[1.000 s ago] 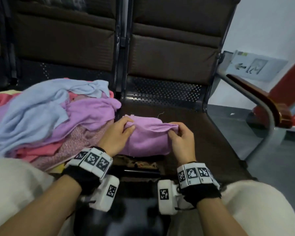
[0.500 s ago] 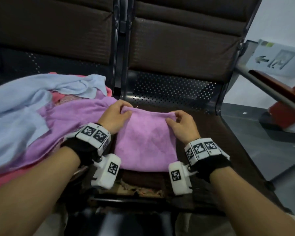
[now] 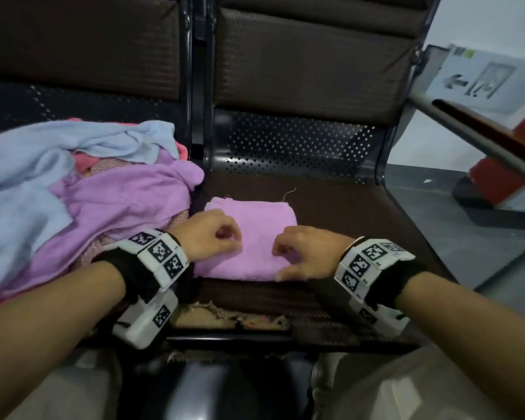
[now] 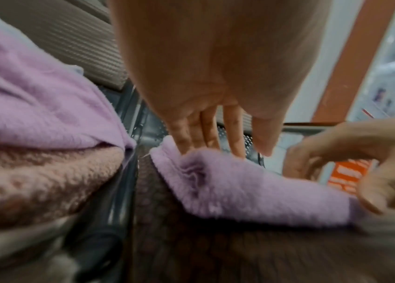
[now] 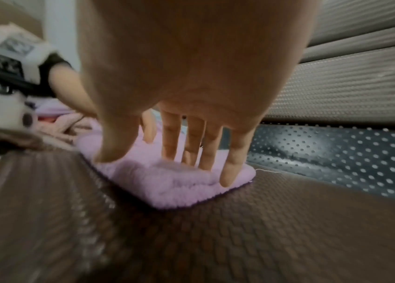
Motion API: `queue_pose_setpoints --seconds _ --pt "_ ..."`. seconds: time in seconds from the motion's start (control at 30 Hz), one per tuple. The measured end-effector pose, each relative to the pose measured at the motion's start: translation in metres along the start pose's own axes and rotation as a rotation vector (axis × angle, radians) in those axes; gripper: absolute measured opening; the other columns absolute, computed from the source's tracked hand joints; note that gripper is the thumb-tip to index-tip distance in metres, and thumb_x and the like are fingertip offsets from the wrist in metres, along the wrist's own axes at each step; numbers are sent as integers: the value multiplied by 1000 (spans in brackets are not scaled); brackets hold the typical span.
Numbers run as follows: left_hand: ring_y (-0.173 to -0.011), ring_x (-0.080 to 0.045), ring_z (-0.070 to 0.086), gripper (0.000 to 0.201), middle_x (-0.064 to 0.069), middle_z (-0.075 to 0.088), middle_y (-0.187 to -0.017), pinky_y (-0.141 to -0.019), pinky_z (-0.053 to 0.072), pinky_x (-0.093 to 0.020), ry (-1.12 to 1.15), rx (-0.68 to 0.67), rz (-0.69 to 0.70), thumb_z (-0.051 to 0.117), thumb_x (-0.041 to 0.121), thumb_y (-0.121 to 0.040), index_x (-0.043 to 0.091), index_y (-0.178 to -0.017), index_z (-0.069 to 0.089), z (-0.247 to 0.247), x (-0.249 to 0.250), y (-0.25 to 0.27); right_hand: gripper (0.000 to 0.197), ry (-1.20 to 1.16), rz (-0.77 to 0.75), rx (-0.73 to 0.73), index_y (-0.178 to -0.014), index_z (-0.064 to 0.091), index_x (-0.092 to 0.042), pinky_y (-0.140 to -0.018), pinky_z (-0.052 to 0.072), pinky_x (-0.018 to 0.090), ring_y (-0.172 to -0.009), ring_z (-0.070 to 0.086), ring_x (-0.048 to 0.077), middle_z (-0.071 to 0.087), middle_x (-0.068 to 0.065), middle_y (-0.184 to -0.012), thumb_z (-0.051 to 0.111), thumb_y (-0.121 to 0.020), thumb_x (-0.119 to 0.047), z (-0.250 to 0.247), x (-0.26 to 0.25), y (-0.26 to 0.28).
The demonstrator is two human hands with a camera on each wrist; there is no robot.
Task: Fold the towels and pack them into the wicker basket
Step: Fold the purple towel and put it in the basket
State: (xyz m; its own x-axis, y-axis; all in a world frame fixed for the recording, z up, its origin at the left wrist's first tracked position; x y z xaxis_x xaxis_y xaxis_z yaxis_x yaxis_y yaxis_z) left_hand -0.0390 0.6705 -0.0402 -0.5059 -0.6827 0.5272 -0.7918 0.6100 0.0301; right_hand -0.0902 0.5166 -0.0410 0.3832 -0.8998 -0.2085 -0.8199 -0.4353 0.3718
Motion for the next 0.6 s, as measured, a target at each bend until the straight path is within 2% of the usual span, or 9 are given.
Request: queue_pose_setpoints --seconds 0.03,0.1,0.17,0.23,0.3,0.4,0.43,0.5,0.6 --pt "-96 -14 54 31 -5 61 -104 -94 39 -24 -64 -82 26 71 33 -81 17 -106 68 6 7 6 47 88 -19 -24 -120 54 -19 -89 45 33 -109 51 19 53 1 -116 66 -82 -44 5 -4 2" --pt "-111 -15 47 49 -5 52 -117 -100 32 -22 -210 -204 41 67 43 -81 18 -122 59 14 15 17 40 231 -61 16 -123 52 -21 -84 43 31 -113 52 21 55 1 -120 62 -86 -30 2 -12 3" --pt "-118 -19 44 57 -5 45 -123 -101 31 -24 -317 -262 29 66 46 -81 19 -128 51 16 19 23 34 212 -53 98 -119 57 -20 -85 43 31 -110 56 24 61 1 -117 58 -85 -19 -14 -15 4" --pt "-119 -22 44 59 -5 43 -125 -99 35 -28 -387 -286 13 69 42 -80 18 -130 48 12 23 25 30 109 -38 169 -110 62 -18 -83 46 31 -98 59 27 65 4 -104 59 -81 -15 -32 -19 6" --pt "-116 -24 48 50 -4 46 -122 -96 41 -34 -456 -288 19 69 31 -80 19 -124 49 4 28 23 22 -10 -39 241 -99 65 -14 -74 45 29 -81 57 23 62 2 -84 59 -79 -12 -46 -21 10" --pt "-100 -27 55 18 -4 54 -96 -84 47 -37 -467 -268 47 60 20 -80 20 -93 48 -6 30 21 24 -88 -15 250 -103 66 -14 -72 42 26 -79 55 18 64 2 -85 58 -80 -15 -45 -16 15" --pt "-95 -28 56 15 -2 51 -88 -83 47 -36 -443 -264 46 58 19 -81 19 -92 48 -8 29 22 25 -74 -5 209 -105 65 -14 -74 43 27 -80 55 18 65 3 -89 58 -81 -16 -39 -13 15" --pt "-91 -29 56 19 -2 53 -84 -81 46 -34 -328 -240 43 57 16 -81 11 -99 56 -10 27 21 26 -34 5 119 -106 63 -15 -77 45 29 -82 54 19 64 4 -92 61 -80 -19 -27 -9 13" --pt "-81 -27 54 23 -18 61 -89 -79 44 -38 -86 -239 68 56 15 -81 -4 -94 59 -13 30 17 33 -100 13 61 -105 62 -19 -76 44 28 -84 55 16 62 -2 -94 72 -75 -28 -21 -3 8"
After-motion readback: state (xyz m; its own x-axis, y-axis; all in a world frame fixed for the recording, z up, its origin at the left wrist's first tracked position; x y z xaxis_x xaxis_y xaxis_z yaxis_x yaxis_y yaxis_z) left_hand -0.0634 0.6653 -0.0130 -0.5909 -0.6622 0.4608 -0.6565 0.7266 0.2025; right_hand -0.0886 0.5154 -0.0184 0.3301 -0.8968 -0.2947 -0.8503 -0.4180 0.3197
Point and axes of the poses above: each hand's wrist, its own y-axis away from the middle knuckle, its own z-axis out of the palm, x = y × z, the point moved 7 cm from there along -y, towards the middle knuckle
